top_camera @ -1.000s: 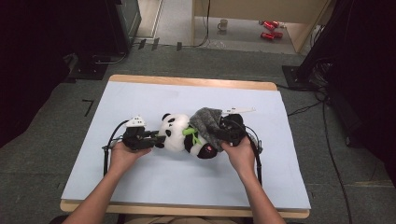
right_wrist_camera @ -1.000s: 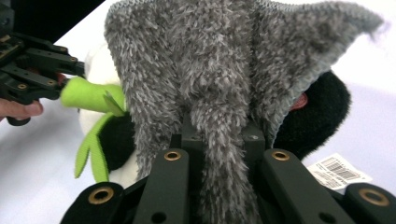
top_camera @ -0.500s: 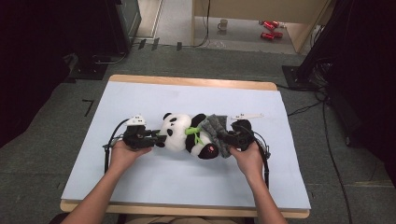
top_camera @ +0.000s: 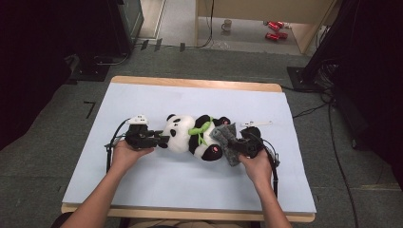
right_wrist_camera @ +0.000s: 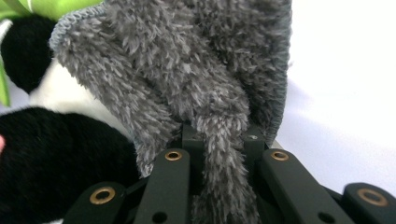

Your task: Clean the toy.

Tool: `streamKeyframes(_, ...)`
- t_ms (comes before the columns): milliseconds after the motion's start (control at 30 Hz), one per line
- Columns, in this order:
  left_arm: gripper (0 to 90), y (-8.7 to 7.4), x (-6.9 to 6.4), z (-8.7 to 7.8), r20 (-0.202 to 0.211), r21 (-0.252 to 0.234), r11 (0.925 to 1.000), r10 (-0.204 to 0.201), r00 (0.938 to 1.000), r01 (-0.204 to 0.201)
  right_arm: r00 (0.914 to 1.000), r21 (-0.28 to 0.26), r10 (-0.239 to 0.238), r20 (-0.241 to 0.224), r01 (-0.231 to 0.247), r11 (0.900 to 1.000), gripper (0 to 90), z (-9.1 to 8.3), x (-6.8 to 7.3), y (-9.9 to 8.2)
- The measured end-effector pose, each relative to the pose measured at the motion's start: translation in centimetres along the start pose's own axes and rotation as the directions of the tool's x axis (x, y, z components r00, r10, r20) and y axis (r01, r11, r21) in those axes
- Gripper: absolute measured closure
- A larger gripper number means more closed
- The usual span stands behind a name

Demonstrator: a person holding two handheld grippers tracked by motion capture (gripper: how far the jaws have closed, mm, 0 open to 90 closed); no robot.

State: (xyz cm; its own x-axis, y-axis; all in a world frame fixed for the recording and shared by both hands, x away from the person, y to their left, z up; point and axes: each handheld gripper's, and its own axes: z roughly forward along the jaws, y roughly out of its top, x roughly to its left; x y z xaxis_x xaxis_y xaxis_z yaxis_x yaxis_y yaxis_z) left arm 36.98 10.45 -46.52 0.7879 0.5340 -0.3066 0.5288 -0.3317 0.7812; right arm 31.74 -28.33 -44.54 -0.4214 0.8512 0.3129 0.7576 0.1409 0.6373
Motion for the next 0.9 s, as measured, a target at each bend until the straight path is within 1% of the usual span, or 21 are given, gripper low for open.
streamKeyframes(100,63.8,0.0,0.1,0.0,0.0,-0.002,1.0,-0.001,1.0,0.001,0.9999,0.014,0.008,0.013,-0.008,0.9999,79.3,-0.1,-0.4,-0.1)
streamKeyframes(167,63.9,0.0,0.1,0.0,0.0,-0.004,1.0,-0.007,1.0,0.007,0.9976,0.041,0.027,0.063,-0.03,0.9987,79.5,-0.6,-1.3,0.0)
streamKeyframes(200,63.9,0.0,0.1,0.0,0.0,-0.003,1.0,-0.006,1.0,0.006,0.9968,0.043,0.04,0.07,-0.043,0.9982,79.5,-0.9,-1.6,0.0)
streamKeyframes(233,63.9,0.0,0.1,0.0,0.0,-0.002,1.0,-0.005,1.0,0.005,0.9968,0.043,0.04,0.07,-0.043,0.9982,79.5,-0.9,-1.6,0.0)
streamKeyframes(267,63.8,0.0,0.1,0.0,-0.004,-0.003,1.0,0.0,1.0,0.0,0.9955,0.021,0.064,0.069,-0.066,0.9976,79.5,-1.8,-2.0,0.2)
streamKeyframes(333,63.8,0.0,0.0,0.0,-0.006,-0.003,1.0,0.001,1.0,-0.001,0.9955,0.007,0.071,0.063,-0.071,0.9974,79.6,-2.3,-2.0,0.4)
streamKeyframes(367,63.7,0.0,0.0,0.0,-0.007,-0.005,1.0,-0.002,1.0,0.002,0.9969,-0.026,0.06,0.051,-0.059,0.9979,79.5,-3.3,-1.4,0.9)
streamKeyframes(433,63.8,0.0,0.0,0.0,-0.008,-0.006,1.0,-0.003,1.0,0.003,0.9986,-0.051,0.04,0.036,-0.038,0.998,79.5,-4.0,-0.5,1.5)
streamKeyframes(467,63.7,0.0,0.0,0.0,-0.008,-0.006,1.0,-0.003,1.0,0.003,0.9986,-0.051,0.04,0.036,-0.038,0.998,79.5,-4.0,-0.5,1.5)
streamKeyframes(500,63.7,0.0,0.0,0.0,-0.011,-0.004,1.0,0.004,0.9999,-0.004,0.9998,-0.076,0.013,0.017,-0.011,0.9971,79.5,-4.7,0.9,2.2)
streamKeyframes(533,63.7,0.0,0.0,0.0,-0.011,-0.004,1.0,0.004,0.9999,-0.004,0.9998,-0.076,0.013,0.017,-0.011,0.9971,79.5,-4.7,0.9,2.2)
streamKeyframes(567,63.7,0.0,-0.1,-0.1,-0.012,-0.004,1.0,0.004,0.9999,-0.004,1.0,-0.091,-0.007,0.0,0.007,0.9958,79.4,-5.2,2.0,2.7)
streamKeyframes(600,63.7,0.0,-0.1,-0.1,-0.013,-0.004,1.0,0.006,0.9999,-0.006,1.0,-0.091,-0.007,0.0,0.007,0.9958,79.4,-5.2,2.0,2.7)
streamKeyframes(633,63.6,0.0,-0.1,-0.1,-0.013,-0.003,1.0,0.009,0.9999,-0.009,0.9998,-0.104,-0.018,-0.01,0.017,0.9944,79.5,-5.5,2.6,3.0)
streamKeyframes(700,63.3,0.0,-0.1,-0.1,-0.013,-0.004,0.9999,0.014,0.9998,-0.014,0.9981,-0.131,-0.04,-0.047,0.033,0.9908,79.4,-6.1,3.9,3.5)
streamKeyframes(733,62.7,0.0,-0.1,-0.1,-0.013,-0.004,0.9999,0.016,0.9998,-0.016,0.9954,-0.15,-0.065,-0.071,0.053,0.9872,79.4,-6.4,5.2,3.8)
streamKeyframes(767,62.7,0.0,-0.1,-0.1,-0.012,-0.004,0.9999,0.016,0.9998,-0.016,0.9954,-0.15,-0.065,-0.071,0.053,0.9872,79.4,-6.4,5.2,3.8)
streamKeyframes(800,62.3,0.0,-0.1,-0.1,-0.011,-0.003,0.9999,0.016,0.9998,-0.016,0.9941,-0.153,-0.074,-0.08,0.061,0.9863,79.2,-6.4,5.7,4.0)
streamKeyframes(833,61.6,0.0,-0.1,-0.1,-0.01,-0.003,0.9999,0.015,0.9998,-0.015,0.9907,-0.158,-0.093,-0.099,0.077,0.9844,79.0,-6.4,6.9,4.1)
streamKeyframes(867,61.6,0.0,-0.1,-0.1,-0.009,-0.003,0.9999,0.014,0.9999,-0.014,0.9907,-0.158,-0.093,-0.099,0.077,0.9844,79.0,-6.4,6.9,4.1)
streamKeyframes(900,61.4,0.0,-0.1,-0.1,-0.009,-0.002,0.9999,0.017,0.9998,-0.017,0.9896,-0.153,-0.097,-0.106,0.08,0.985,79.0,-6.2,7.5,4.1)
